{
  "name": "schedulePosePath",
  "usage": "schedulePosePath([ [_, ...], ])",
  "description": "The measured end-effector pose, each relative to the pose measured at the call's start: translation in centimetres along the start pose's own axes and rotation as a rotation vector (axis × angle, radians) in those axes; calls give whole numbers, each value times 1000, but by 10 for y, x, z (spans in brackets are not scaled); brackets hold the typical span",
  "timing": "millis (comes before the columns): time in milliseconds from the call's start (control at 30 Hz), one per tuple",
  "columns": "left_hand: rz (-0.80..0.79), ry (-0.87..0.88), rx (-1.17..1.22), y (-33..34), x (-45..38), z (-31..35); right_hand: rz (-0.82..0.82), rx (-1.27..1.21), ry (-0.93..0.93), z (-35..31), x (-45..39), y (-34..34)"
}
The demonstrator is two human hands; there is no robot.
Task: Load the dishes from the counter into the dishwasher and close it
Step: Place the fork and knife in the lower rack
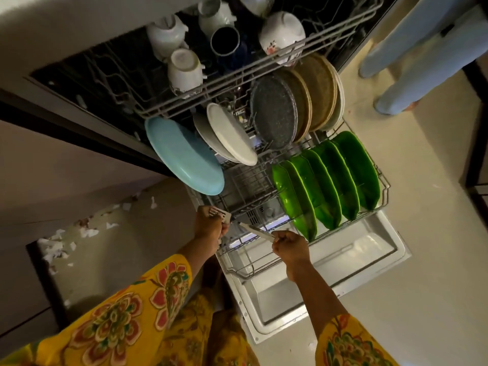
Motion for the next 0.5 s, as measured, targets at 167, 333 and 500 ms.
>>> schedulePosePath([
  [167,41,-19,-69,1,-14,-3,67,45,-79,-17,-27,5],
  [333,48,-117,-82,7,-37,-1,122,97,-223,-49,-54,10],
  [500,33,-235,80,18,-50,1,127,320,-325,-83,-74,16],
])
Point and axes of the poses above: each hand's wrist, its own x-axis away from the middle knuckle, its own y-axis out of the palm, z = x × y, the point moved 3 cm from there along -x, towards the middle knuckle, and after that the axes turned 8 degrees about -y, right-handed, at the moved point
